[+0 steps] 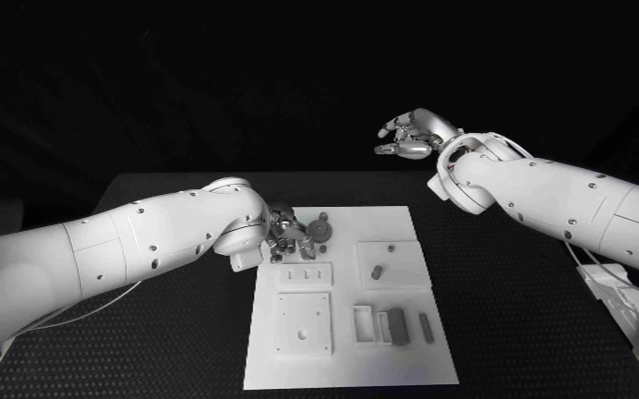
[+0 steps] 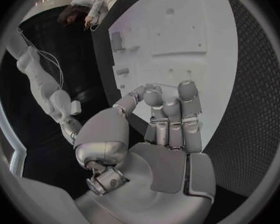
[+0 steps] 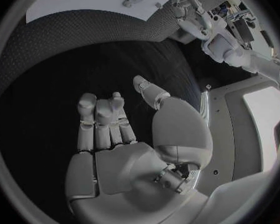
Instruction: Assemble the parts on the task board
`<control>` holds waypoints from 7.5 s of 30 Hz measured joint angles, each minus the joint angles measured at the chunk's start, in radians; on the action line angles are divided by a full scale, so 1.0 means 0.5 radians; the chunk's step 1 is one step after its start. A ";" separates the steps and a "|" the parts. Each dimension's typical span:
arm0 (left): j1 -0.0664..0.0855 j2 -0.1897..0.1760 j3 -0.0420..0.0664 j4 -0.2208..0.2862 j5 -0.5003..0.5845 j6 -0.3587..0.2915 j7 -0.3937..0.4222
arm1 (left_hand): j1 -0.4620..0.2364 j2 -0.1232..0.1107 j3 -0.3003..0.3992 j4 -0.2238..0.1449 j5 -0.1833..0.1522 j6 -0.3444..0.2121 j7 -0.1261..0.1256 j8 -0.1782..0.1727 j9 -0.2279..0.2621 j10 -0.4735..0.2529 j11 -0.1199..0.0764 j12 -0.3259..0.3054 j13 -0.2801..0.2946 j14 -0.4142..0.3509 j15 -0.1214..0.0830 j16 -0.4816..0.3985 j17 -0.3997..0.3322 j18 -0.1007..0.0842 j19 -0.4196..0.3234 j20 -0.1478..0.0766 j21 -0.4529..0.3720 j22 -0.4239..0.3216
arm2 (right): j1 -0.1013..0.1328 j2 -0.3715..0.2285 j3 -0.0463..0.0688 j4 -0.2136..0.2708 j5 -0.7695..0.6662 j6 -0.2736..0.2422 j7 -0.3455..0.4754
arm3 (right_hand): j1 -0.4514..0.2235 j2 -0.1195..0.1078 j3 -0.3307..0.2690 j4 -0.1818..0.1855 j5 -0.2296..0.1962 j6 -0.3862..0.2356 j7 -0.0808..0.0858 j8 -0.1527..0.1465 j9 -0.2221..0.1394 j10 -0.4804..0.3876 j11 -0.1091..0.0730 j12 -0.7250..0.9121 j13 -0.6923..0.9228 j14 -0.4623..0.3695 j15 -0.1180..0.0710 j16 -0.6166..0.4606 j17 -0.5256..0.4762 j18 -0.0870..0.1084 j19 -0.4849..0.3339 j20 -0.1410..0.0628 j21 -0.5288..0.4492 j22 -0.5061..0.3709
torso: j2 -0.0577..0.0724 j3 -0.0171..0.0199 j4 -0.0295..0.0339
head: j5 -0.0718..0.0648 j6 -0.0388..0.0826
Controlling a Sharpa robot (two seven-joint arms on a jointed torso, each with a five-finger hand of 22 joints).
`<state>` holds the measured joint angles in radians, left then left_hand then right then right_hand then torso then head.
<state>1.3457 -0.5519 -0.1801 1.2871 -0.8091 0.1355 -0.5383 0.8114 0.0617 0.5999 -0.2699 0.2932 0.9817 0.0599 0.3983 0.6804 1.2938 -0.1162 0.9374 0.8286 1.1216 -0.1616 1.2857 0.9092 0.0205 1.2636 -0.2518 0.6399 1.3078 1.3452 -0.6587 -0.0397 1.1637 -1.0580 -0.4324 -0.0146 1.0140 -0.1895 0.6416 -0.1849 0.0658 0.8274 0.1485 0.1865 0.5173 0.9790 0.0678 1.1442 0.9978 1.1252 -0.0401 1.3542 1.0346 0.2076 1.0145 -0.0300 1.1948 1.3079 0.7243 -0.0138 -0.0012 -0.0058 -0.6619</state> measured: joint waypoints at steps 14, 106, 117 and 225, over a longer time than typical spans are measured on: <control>0.000 0.058 -0.036 -0.089 -0.095 0.119 -0.055 | -0.022 0.022 0.006 0.006 0.000 0.002 -0.002 0.000 0.000 0.021 -0.014 0.035 0.002 0.026 -0.009 0.025 0.007 0.000 0.011 -0.011 0.054 0.000 | -0.001 0.026 0.030 -0.016 0.059 0.008 0.018 | 0.008 0.008 -0.016 -0.005 0.000 -0.007 0.007 0.000 -0.002 -0.007 0.007 0.001 -0.004 -0.007 0.007 0.000 0.000 0.000 -0.003 0.004 0.000 0.000 | 0.002 0.0010 0.000 | -0.003 -0.034; -0.008 -0.145 0.079 -0.256 1.210 0.743 0.042 | -0.159 0.102 0.033 0.017 -0.086 0.009 -0.009 0.018 0.278 0.047 -0.009 0.074 -0.003 0.040 -0.009 0.053 0.013 -0.001 -0.016 -0.015 0.132 0.000 | -0.011 0.063 0.029 -0.070 0.076 0.092 0.022 | 0.008 0.008 -0.027 -0.016 0.000 -0.016 0.015 0.000 -0.007 -0.015 0.014 0.001 -0.009 -0.007 0.007 0.000 -0.001 0.000 -0.017 0.018 0.000 0.000 | 0.000 -0.0012 0.004 | -0.014 -0.055; -0.008 -0.139 0.079 -0.271 1.220 0.747 0.037 | -0.164 0.107 0.033 0.017 -0.068 0.009 -0.009 0.014 0.365 0.046 -0.010 0.074 -0.001 0.039 -0.008 0.052 0.016 -0.001 -0.019 -0.011 0.139 0.000 | -0.013 0.063 0.029 -0.070 0.077 0.099 0.022 | 0.008 0.008 -0.027 -0.016 0.000 -0.022 0.015 0.000 -0.009 -0.021 0.007 0.001 -0.011 -0.009 0.010 0.000 -0.001 0.000 -0.018 0.019 -0.008 0.000 | 0.000 -0.0013 0.003 | -0.011 -0.061; -0.145 -0.307 0.127 -0.054 1.265 0.290 1.162 | -0.080 0.108 -0.009 0.023 -0.495 0.009 -0.009 -0.090 0.732 -0.101 0.086 0.063 0.013 -0.129 0.008 0.007 -0.006 -0.003 -0.155 0.019 0.074 0.000 | -0.215 -0.119 -0.061 0.632 0.632 0.166 0.384 | -0.035 0.092 -0.138 -0.088 0.000 -0.034 0.044 0.022 -0.017 -0.044 0.002 0.019 -0.025 -0.049 0.005 0.000 -0.001 0.000 -0.046 0.032 -0.008 0.000 | -0.004 -0.0004 0.003 | -0.022 0.177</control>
<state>1.2731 -0.7056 -0.1166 1.2603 -0.1767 0.2805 0.0426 0.7714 0.1159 0.5953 -0.2582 0.0457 0.9860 0.0553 0.3530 1.0464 1.2431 -0.0734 0.9692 0.8349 1.0568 -0.1574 1.2894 0.9063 0.0192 1.1863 -0.2425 0.6768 1.3079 1.2379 -0.7183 -0.0700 1.4796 -0.7419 -0.3494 0.1775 0.9963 -0.1435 0.5726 -0.2289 0.0658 0.8102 0.1705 0.1975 0.5089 0.9568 0.0688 1.1535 0.9852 1.1008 -0.0375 1.3544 1.0341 0.2075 0.9912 -0.0140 1.1909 1.3081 0.7222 -0.0140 0.0004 -0.0168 -0.5736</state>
